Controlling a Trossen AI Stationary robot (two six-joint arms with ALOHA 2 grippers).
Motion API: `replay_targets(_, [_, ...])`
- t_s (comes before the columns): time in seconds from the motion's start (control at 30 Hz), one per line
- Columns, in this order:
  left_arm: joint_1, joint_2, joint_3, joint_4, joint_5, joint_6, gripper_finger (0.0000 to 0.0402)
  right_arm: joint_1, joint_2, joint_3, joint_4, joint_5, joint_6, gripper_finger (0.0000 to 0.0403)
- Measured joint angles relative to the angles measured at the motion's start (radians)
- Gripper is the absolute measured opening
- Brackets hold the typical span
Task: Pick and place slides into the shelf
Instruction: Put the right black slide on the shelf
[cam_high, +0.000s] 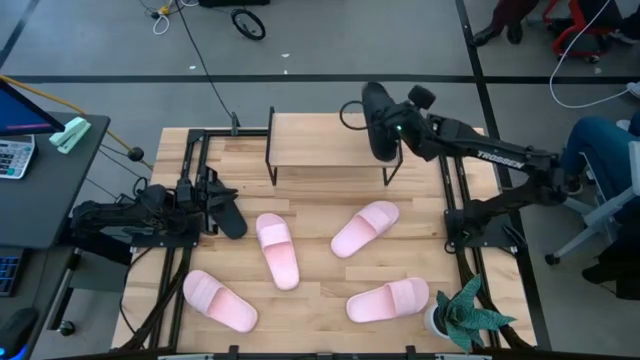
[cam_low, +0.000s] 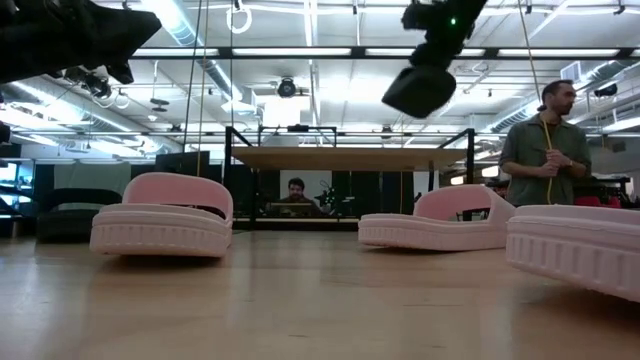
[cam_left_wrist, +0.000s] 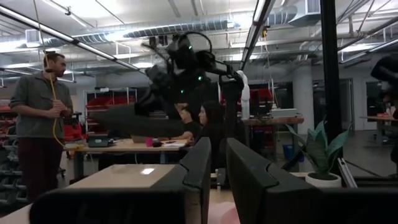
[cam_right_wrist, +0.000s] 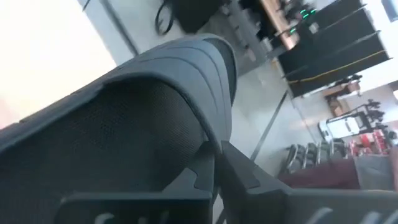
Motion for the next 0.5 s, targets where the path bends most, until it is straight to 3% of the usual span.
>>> replay_targets(0.23, [0.0,0.0,0.0,-0.038,0.0,-0.001,0.0051,-0.007,0.076,-0.058,-0.005,-0.032,-0.001,0.0009])
replay_targets(0.5, [0.0,0.0,0.0,-0.037,0.0,-0.027,0.0055,-0.032,0.185,-0.058,0.005,0.101,-0.001,0.0009])
